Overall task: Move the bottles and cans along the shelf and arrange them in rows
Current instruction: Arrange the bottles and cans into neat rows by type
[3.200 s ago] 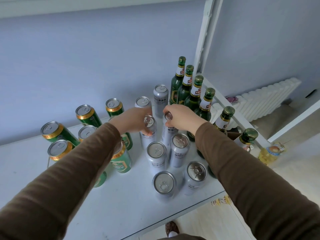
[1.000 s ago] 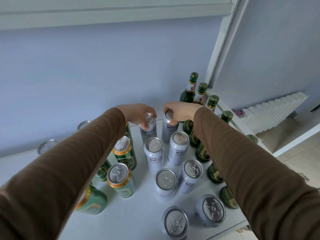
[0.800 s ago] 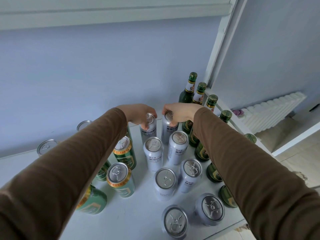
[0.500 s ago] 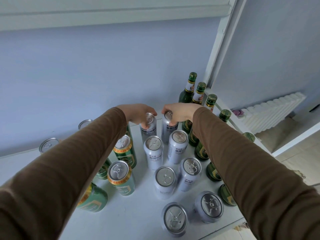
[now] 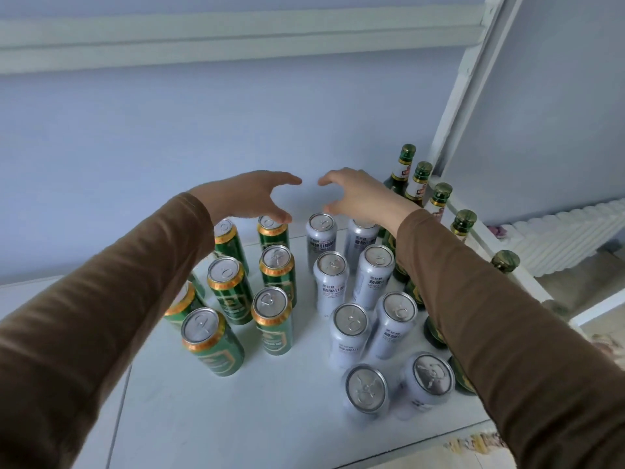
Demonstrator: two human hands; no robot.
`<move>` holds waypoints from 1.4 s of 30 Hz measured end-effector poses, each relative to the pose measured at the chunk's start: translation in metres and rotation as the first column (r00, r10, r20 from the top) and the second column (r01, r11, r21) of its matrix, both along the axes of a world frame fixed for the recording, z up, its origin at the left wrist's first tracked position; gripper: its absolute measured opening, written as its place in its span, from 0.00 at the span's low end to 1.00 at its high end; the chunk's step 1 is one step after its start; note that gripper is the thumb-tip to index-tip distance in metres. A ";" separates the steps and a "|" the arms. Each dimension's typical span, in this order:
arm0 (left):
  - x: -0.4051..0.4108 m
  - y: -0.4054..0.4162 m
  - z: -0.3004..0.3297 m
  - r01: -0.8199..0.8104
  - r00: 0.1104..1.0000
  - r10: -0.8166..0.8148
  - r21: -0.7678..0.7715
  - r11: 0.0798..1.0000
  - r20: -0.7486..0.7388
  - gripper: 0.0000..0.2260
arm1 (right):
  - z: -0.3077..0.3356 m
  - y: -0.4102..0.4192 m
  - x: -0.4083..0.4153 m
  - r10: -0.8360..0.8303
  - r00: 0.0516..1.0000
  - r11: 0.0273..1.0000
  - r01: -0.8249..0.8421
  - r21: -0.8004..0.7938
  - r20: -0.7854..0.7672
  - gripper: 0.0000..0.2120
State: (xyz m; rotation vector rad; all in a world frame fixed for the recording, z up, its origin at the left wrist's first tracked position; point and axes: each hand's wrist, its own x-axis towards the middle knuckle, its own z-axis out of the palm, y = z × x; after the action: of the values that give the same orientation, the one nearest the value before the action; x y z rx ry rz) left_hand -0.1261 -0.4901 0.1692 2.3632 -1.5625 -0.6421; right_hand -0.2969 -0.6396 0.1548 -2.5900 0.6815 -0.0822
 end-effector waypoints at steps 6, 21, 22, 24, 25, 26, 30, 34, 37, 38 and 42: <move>-0.011 0.093 0.012 -0.089 0.996 0.085 -0.136 0.987 -0.035 0.32 | 0.002 0.068 -0.010 0.024 0.977 0.984 -0.061 0.167 0.212 0.25; -0.065 0.246 -0.076 -0.375 0.926 0.298 -0.494 0.785 -0.230 0.32 | -0.074 0.213 -0.053 -0.245 0.860 0.921 0.061 0.386 0.448 0.42; -0.068 0.249 -0.087 -0.408 0.913 0.321 -0.497 0.766 -0.253 0.34 | -0.083 0.218 -0.054 -0.272 0.848 0.913 0.078 0.400 0.455 0.44; -0.075 0.251 -0.107 -0.475 0.879 0.367 -0.492 0.730 -0.304 0.36 | -0.101 0.226 -0.053 -0.336 0.827 0.886 0.116 0.448 0.451 0.46; -0.078 0.251 -0.117 -0.502 0.864 0.389 -0.487 0.715 -0.319 0.37 | -0.109 0.228 -0.053 -0.365 0.812 0.874 0.130 0.469 0.455 0.47; -0.082 0.249 -0.126 -0.527 0.849 0.408 -0.482 0.700 -0.335 0.37 | -0.117 0.230 -0.052 -0.392 0.796 0.859 0.136 0.494 0.462 0.48; -0.094 0.239 -0.154 -0.626 0.777 0.454 -0.459 0.631 -0.436 0.37 | -0.144 0.234 -0.042 -0.495 0.747 0.773 0.145 0.617 0.444 0.49; -0.100 0.229 -0.173 -0.694 0.715 0.475 -0.441 0.568 -0.513 0.34 | -0.163 0.233 -0.031 -0.546 0.706 0.756 0.184 0.628 0.450 0.46; -0.098 0.224 -0.176 -0.703 0.703 0.462 -0.434 0.563 -0.540 0.30 | -0.168 0.227 -0.026 -0.574 0.684 0.736 0.190 0.650 0.450 0.41; -0.096 0.223 -0.177 -0.707 0.696 0.457 -0.420 0.569 -0.553 0.30 | -0.169 0.225 -0.025 -0.572 0.685 0.740 0.194 0.644 0.450 0.39; -0.084 0.223 -0.181 -0.706 0.670 0.424 -0.347 0.618 -0.610 0.34 | -0.170 0.221 -0.023 -0.556 0.701 0.733 0.161 0.661 0.446 0.32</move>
State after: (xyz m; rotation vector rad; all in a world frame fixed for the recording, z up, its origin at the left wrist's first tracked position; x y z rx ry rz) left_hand -0.2106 -0.2670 -0.0119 1.8703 -0.5579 -0.4561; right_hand -0.3201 -0.4186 -0.0152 -1.6275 0.8105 -0.7218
